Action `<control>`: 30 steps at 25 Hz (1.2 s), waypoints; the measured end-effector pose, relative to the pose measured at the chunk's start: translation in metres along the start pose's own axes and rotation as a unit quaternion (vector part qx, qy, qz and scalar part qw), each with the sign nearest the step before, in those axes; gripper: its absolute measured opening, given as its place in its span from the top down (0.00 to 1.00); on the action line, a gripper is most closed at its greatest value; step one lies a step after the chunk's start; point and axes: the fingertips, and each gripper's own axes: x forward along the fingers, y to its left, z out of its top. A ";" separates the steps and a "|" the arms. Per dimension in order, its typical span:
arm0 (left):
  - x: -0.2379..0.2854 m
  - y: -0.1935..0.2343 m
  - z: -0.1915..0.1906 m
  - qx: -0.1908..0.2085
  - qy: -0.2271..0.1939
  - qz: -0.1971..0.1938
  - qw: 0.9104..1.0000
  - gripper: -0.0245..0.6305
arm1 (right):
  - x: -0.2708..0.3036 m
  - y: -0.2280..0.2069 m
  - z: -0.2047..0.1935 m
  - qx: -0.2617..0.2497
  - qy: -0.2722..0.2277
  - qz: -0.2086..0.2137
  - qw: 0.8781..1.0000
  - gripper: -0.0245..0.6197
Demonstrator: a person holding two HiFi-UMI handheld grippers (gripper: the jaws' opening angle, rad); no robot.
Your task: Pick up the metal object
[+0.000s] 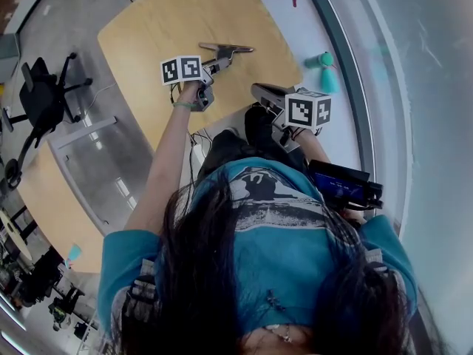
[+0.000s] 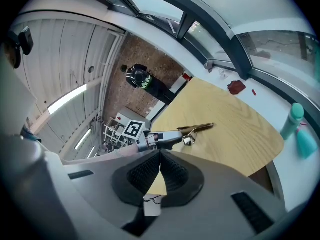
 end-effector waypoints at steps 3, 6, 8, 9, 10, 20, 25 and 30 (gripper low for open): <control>0.001 0.001 0.005 -0.054 -0.011 -0.023 0.998 0.68 | 0.001 0.000 -0.003 0.001 0.006 -0.003 1.000 0.94; 0.006 0.009 0.008 -0.100 -0.022 -0.029 0.994 0.70 | 0.001 -0.001 -0.004 0.003 0.008 -0.002 1.000 0.94; 0.008 0.016 0.010 -0.128 -0.032 -0.033 0.991 0.74 | -0.001 -0.004 -0.005 0.002 0.008 -0.006 1.000 0.94; 0.008 0.018 0.012 -0.141 -0.038 -0.036 0.989 0.76 | -0.001 -0.005 -0.005 0.004 0.008 -0.007 1.000 0.94; 0.008 0.020 0.013 -0.152 -0.046 -0.040 0.986 0.77 | -0.002 -0.006 -0.006 0.005 0.007 -0.007 1.000 0.94; 0.011 0.008 0.024 -0.221 -0.106 -0.096 0.965 0.91 | -0.005 -0.014 -0.005 0.014 0.004 -0.020 1.000 0.94; 0.006 -0.002 0.019 -0.184 -0.104 -0.088 0.974 0.93 | -0.005 -0.014 -0.002 0.009 0.004 -0.024 1.000 0.94; -0.019 0.001 0.006 -0.149 -0.118 -0.068 0.979 0.94 | 0.003 -0.001 -0.011 0.002 0.008 -0.015 1.000 0.94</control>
